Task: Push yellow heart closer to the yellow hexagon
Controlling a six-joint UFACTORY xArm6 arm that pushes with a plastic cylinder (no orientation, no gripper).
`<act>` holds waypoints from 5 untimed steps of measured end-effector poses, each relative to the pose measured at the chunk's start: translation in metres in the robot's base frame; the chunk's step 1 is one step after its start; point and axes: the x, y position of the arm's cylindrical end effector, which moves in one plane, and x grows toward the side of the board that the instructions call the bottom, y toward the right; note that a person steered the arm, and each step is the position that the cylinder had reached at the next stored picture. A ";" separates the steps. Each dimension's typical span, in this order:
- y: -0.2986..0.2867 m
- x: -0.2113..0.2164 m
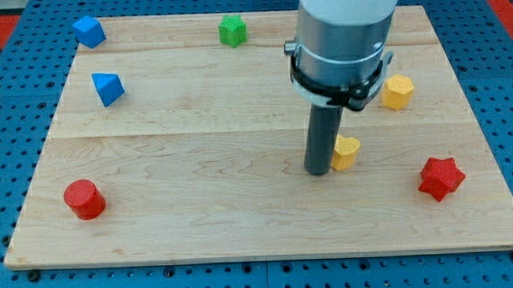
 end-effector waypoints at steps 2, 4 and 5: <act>0.030 -0.025; 0.039 -0.058; 0.047 -0.071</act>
